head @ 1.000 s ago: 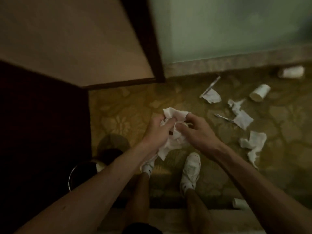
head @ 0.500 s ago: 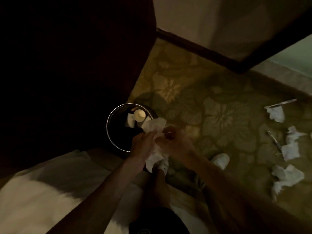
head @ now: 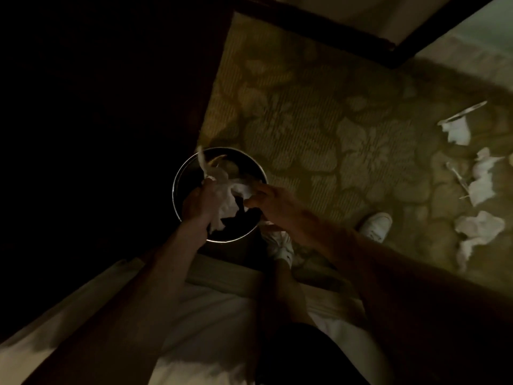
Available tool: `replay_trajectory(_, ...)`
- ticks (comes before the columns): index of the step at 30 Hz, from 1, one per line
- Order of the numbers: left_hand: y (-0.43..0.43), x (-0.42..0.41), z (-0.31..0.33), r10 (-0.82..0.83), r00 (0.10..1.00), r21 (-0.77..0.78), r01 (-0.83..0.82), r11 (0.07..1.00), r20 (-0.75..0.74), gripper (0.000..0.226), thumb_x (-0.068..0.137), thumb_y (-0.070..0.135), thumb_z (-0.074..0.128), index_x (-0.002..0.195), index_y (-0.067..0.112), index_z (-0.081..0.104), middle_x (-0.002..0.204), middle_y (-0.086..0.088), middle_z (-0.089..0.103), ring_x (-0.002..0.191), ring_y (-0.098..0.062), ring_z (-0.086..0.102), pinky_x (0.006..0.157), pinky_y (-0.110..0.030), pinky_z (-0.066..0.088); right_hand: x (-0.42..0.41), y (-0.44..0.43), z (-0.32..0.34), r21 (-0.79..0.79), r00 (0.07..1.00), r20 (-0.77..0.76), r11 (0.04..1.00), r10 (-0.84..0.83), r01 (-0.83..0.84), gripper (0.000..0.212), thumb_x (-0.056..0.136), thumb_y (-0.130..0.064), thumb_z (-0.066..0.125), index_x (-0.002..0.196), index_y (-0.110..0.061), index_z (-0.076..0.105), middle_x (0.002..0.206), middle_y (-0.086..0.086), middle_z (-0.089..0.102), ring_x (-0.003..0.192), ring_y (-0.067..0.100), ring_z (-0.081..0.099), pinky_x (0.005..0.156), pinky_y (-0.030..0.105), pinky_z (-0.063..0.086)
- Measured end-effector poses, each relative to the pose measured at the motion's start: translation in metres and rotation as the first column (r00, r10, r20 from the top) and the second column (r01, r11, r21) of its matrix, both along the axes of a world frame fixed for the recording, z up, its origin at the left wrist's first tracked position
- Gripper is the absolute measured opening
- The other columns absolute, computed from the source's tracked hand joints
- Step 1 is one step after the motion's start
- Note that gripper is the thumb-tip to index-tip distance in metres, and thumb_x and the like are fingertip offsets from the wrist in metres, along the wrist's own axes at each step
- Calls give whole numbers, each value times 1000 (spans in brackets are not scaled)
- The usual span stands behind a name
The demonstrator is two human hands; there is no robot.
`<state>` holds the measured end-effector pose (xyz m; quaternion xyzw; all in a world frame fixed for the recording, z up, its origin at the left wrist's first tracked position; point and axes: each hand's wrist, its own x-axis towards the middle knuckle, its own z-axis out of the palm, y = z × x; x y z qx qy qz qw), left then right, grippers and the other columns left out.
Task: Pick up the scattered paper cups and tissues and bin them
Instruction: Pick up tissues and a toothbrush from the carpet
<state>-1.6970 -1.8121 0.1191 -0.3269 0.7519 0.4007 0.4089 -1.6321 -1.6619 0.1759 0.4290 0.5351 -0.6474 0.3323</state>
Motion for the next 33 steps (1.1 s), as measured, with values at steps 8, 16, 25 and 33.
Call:
replay_trajectory(8, 59, -2, 76, -226, 953, 11, 233, 972, -201, 24, 98, 22, 58, 76, 12, 64, 53, 6, 57, 53, -12, 53, 53, -25, 44, 44, 78, 71, -8, 969, -108, 975, -220, 221, 13, 97, -16, 57, 96, -7, 67, 89, 6, 72, 75, 14, 69, 62, 23, 55)
replay_trajectory(16, 230, 41, 200, -767, 508, 203, 861, 466, -391, 17, 91, 39, 67, 78, 29, 70, 73, 13, 68, 74, 0, 62, 68, -17, 47, 154, 195, 152, 269, 830, -243, 787, -502, 555, 56, 83, -26, 75, 128, -27, 43, 102, 7, 66, 85, 20, 69, 73, 38, 60)
replay_trajectory(25, 459, 147, 179, -833, 355, 258, 929, 265, -424, 33, 86, 43, 68, 69, 15, 69, 46, 14, 49, 44, 1, 43, 44, -16, 35, 278, 340, 135, 306, 667, -262, 596, -697, 743, 58, 86, -24, 73, 138, -34, 48, 113, -4, 67, 98, 7, 67, 85, 35, 58)
replay_trajectory(33, 557, 203, 99, -937, 274, 162, 957, 242, -219, 24, 87, 40, 71, 73, 21, 67, 62, 7, 61, 63, -15, 58, 65, -39, 52, 330, 408, 80, 323, 652, -166, 584, -740, 745, 42, 86, -24, 72, 126, -25, 62, 116, -7, 66, 100, 2, 63, 88, 28, 55)
